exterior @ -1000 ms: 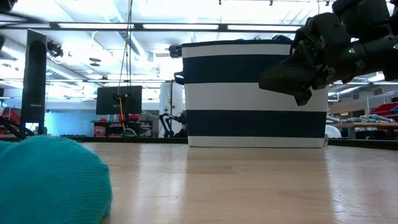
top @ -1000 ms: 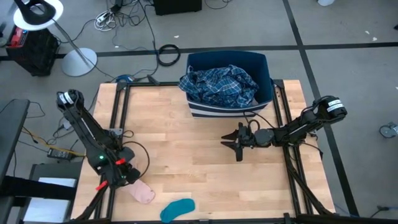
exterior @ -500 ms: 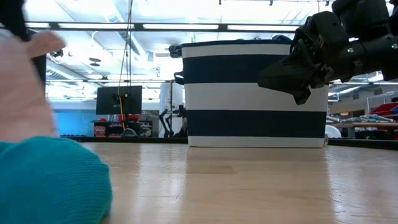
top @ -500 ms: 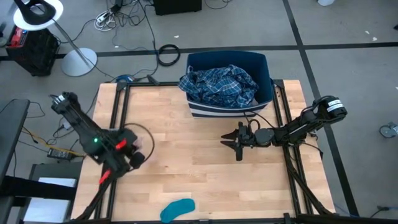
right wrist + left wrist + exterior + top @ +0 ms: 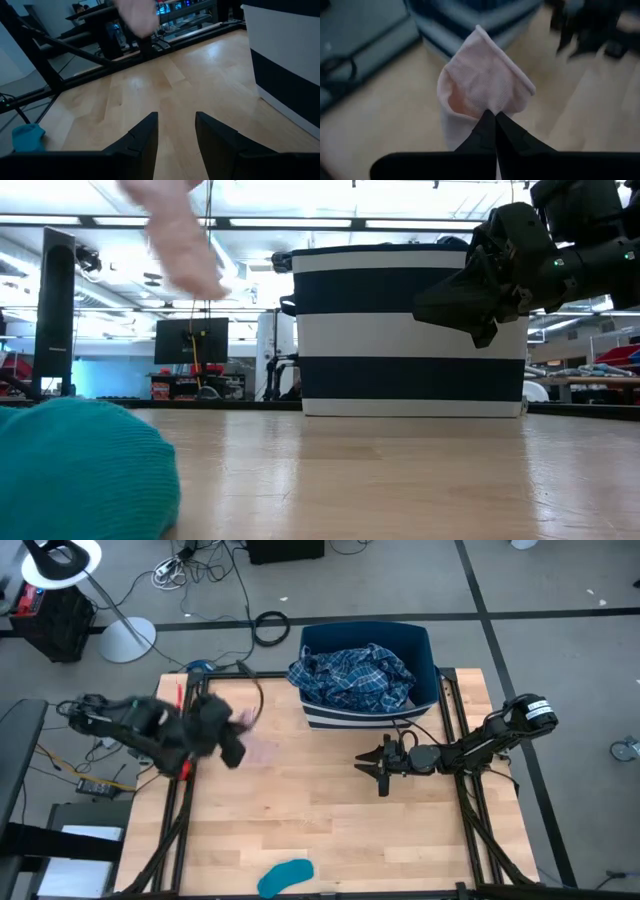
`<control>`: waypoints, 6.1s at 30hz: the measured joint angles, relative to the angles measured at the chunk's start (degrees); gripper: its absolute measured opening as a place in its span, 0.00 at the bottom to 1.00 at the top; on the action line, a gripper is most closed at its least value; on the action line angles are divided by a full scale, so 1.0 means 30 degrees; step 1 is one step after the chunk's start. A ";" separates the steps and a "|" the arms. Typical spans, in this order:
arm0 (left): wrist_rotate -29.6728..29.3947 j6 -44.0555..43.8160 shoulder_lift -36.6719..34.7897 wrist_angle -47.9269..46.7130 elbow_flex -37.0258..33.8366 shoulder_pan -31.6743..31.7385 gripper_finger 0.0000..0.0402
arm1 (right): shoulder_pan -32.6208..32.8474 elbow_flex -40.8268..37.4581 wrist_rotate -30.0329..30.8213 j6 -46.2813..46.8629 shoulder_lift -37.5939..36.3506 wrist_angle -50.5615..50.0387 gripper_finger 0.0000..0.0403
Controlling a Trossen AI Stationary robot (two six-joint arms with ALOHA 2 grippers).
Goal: Sort clothes
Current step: Put the light pink sock into the blue bin, then put the blue sock into the blue bin
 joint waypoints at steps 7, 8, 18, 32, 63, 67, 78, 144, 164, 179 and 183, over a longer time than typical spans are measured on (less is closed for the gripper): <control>0.0726 0.6513 0.0970 0.3317 0.3383 0.4307 0.00 | -0.0007 0.0000 -0.0013 0.0000 0.0000 0.0000 0.33; 0.1166 0.7383 0.1315 0.3840 0.3932 0.4913 0.00 | -0.0007 0.0000 -0.0013 -0.0002 0.0000 0.0000 0.33; 0.5980 1.3650 0.7175 0.6111 1.2023 0.9779 0.00 | -0.0036 0.0000 -0.0013 -0.0313 0.0000 0.0065 0.33; 1.0878 1.5053 1.3993 0.8804 1.5114 1.3647 0.00 | -0.0036 0.0007 -0.0013 -0.0363 0.0000 0.0105 0.33; 1.3170 1.4455 2.4080 0.9815 1.5701 1.4390 0.06 | -0.0036 0.0007 -0.0005 -0.0843 0.0000 0.0087 0.33; 1.3322 1.4736 2.4171 0.9136 1.6810 1.4366 0.16 | -0.0036 0.0007 -0.0005 -0.0838 0.0000 0.0087 0.33; 1.3396 1.5053 2.2226 0.6478 1.6998 1.4534 0.30 | -0.0015 0.0007 -0.0287 -0.0790 0.0000 0.0071 0.33; 0.1741 0.1946 0.7260 1.0854 -0.6396 -0.5297 0.30 | -0.0015 0.0000 -0.0974 0.0858 0.0000 -0.0546 0.33; 0.6553 0.1148 0.6940 1.6564 -0.9704 -0.5499 0.30 | -0.0277 0.0000 -0.0552 0.0648 0.0000 -0.0583 0.33; 0.6026 -0.3653 0.7653 1.7447 -0.9656 -0.7049 0.30 | -0.0284 0.0000 -0.0566 0.0195 0.0000 -0.0683 0.33; 0.5733 -0.4505 0.8908 1.7357 -0.8605 -0.7339 0.30 | -0.0284 0.0000 -0.0810 0.0041 0.0000 -0.1160 0.33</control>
